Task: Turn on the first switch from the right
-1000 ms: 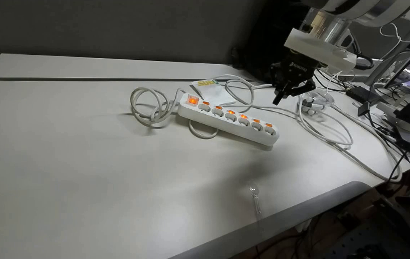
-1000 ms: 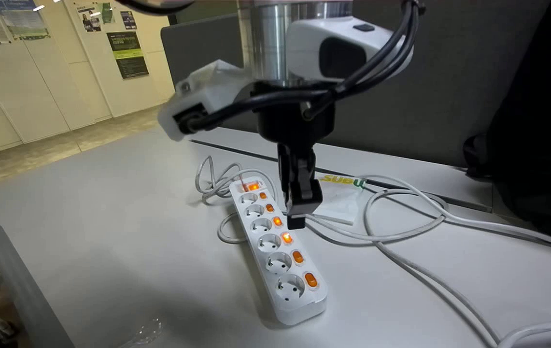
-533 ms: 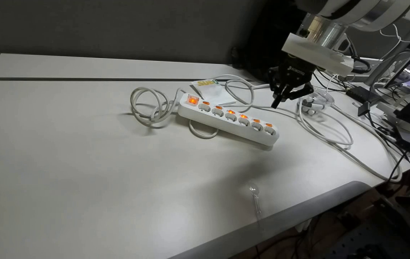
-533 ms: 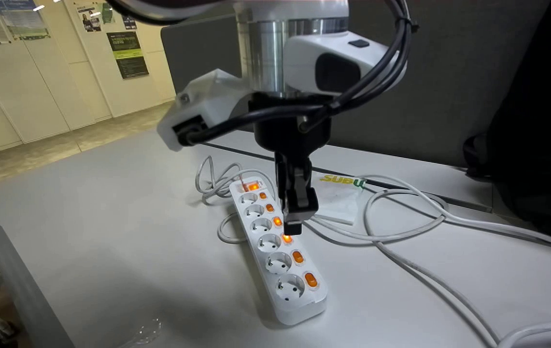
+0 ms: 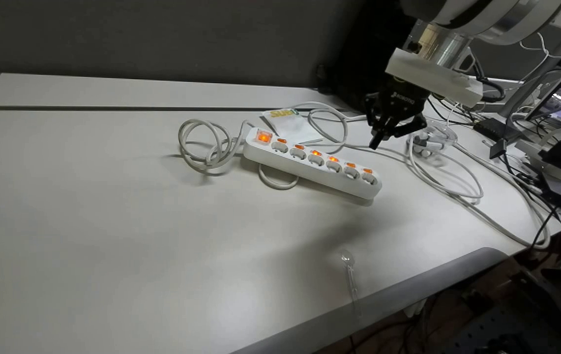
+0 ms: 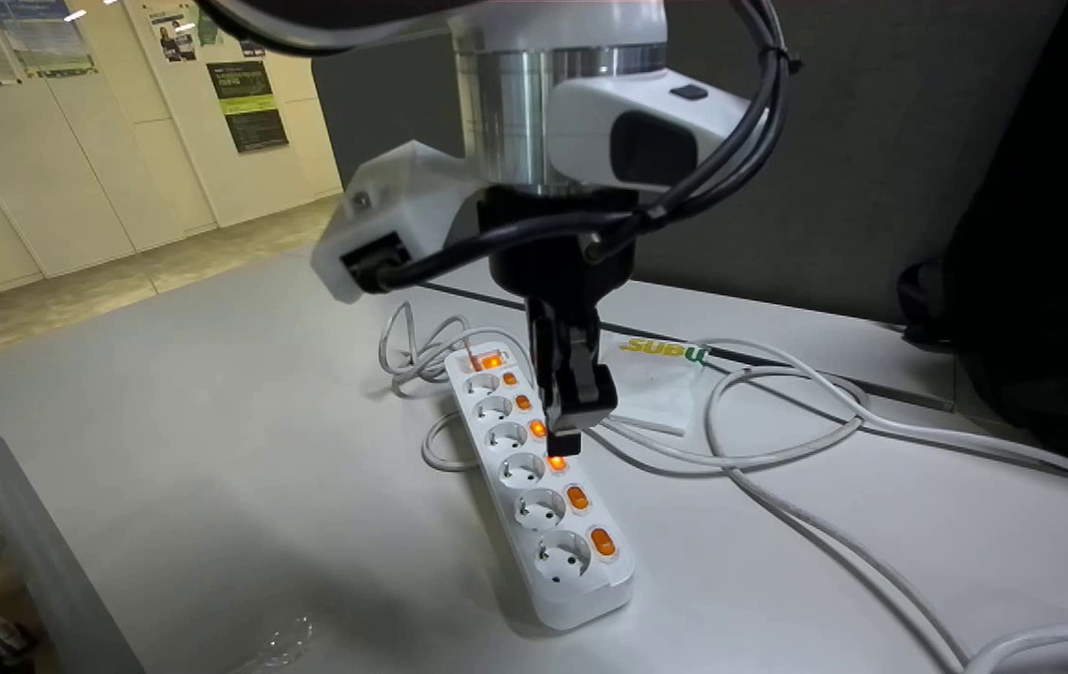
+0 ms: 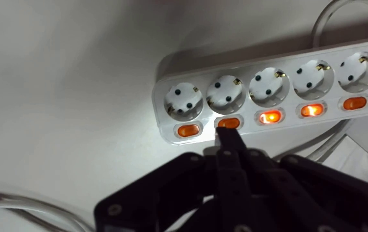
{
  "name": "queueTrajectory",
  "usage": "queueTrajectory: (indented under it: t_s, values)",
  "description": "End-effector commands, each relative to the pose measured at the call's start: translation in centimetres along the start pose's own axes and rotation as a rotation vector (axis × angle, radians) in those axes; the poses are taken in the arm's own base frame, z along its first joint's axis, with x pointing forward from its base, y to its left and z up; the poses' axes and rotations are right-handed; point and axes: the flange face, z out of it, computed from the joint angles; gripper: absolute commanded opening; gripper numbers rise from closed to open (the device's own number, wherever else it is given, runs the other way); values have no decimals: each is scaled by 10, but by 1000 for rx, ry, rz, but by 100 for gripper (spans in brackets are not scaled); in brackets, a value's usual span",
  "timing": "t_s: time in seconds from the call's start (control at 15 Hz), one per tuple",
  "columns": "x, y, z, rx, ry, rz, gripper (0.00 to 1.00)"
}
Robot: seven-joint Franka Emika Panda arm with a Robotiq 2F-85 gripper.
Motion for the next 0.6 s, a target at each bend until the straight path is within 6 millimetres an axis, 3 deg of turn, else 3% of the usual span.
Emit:
queueTrajectory:
  t_s: [0.0, 0.53]
  values:
    - [2, -3, 2, 5, 13, -30, 0]
    - [8, 9, 19, -43, 56, -65, 0]
